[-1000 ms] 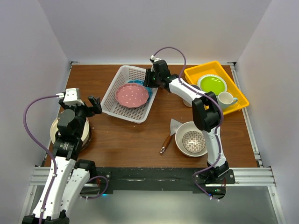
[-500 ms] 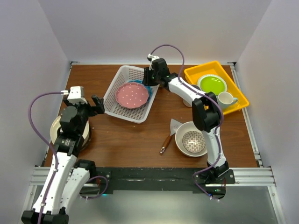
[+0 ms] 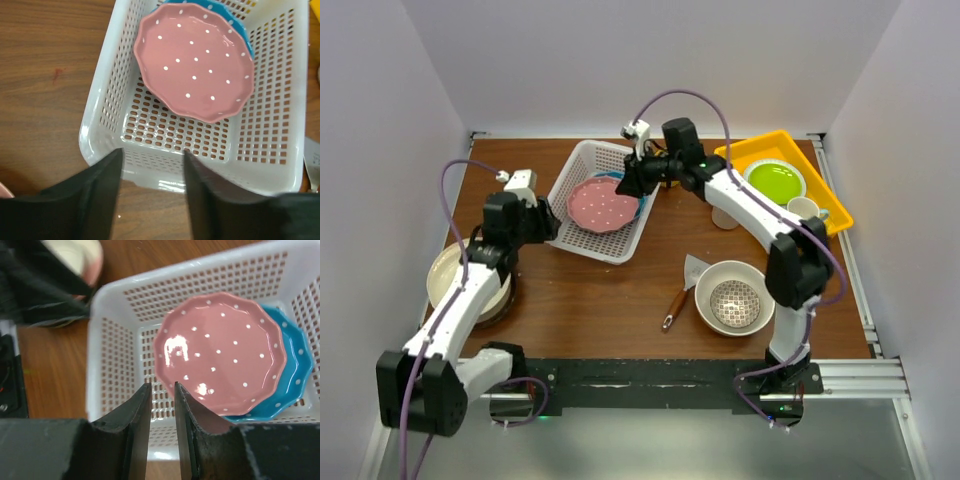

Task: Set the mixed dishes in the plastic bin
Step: Place the plate in the plastic bin.

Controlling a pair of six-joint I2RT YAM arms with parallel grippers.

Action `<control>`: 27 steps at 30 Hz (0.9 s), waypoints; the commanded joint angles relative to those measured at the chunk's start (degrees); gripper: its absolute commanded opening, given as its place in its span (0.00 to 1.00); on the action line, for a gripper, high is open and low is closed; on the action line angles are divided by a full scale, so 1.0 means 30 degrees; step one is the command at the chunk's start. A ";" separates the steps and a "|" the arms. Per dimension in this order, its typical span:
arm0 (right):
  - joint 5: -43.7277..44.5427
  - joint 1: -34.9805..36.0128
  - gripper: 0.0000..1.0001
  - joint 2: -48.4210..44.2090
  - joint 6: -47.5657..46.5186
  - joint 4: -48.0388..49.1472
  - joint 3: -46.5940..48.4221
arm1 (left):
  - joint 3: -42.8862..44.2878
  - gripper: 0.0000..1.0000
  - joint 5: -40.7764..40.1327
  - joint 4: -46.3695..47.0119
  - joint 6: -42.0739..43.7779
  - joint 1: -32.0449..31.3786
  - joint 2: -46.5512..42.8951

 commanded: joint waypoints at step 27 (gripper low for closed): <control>-0.4205 -0.1698 0.29 -0.8728 -0.0765 0.4500 -0.6766 | 0.8236 0.00 -0.5269 -0.4575 0.0136 -0.3467 1.2023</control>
